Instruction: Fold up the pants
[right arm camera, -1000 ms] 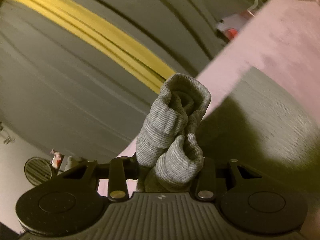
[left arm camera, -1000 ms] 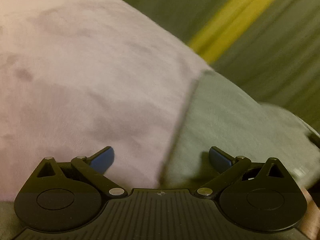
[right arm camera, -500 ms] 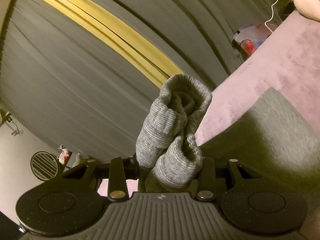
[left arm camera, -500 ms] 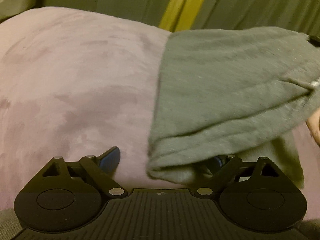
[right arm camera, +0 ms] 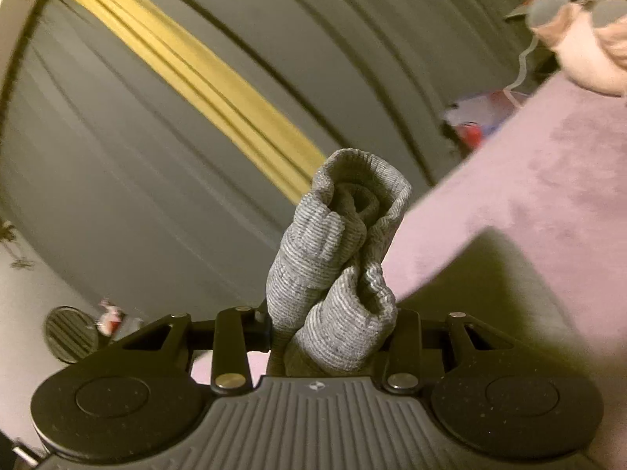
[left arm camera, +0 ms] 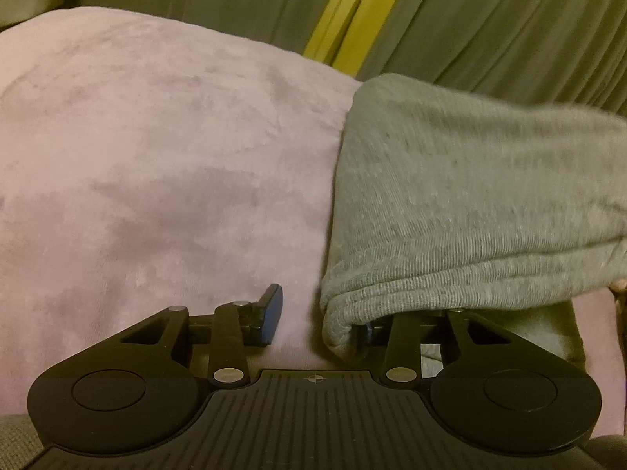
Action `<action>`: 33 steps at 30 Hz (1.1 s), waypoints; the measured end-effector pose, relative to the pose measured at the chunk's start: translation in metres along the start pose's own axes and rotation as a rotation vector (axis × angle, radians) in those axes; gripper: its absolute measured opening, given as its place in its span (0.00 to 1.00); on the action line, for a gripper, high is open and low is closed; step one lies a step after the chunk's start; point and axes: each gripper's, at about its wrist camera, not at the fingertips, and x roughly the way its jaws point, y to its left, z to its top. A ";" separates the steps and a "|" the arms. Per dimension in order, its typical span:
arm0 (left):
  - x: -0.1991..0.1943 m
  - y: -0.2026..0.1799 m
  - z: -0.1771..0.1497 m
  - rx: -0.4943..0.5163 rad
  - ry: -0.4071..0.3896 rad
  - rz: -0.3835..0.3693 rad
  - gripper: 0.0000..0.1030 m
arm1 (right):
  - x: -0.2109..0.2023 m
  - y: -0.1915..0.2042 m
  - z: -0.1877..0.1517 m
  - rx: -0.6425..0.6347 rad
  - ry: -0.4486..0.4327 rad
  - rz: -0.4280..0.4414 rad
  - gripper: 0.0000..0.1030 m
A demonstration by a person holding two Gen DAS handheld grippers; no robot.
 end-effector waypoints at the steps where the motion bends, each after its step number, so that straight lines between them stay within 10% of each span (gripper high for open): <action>1: 0.001 0.000 0.001 0.004 -0.002 0.003 0.42 | 0.000 -0.006 -0.002 0.004 0.004 -0.017 0.37; 15: -0.015 -0.016 -0.003 0.022 -0.060 0.035 0.50 | 0.025 -0.082 -0.030 0.076 0.102 -0.096 0.38; 18: -0.015 -0.013 -0.002 -0.003 -0.032 0.069 0.69 | 0.034 -0.106 -0.037 0.095 0.189 -0.210 0.49; 26: -0.028 0.004 0.001 -0.105 0.017 0.003 0.75 | -0.007 -0.118 -0.019 0.072 0.145 -0.215 0.84; 33: -0.055 -0.012 0.004 -0.078 -0.030 0.055 0.75 | -0.025 -0.119 -0.020 -0.037 0.106 -0.262 0.87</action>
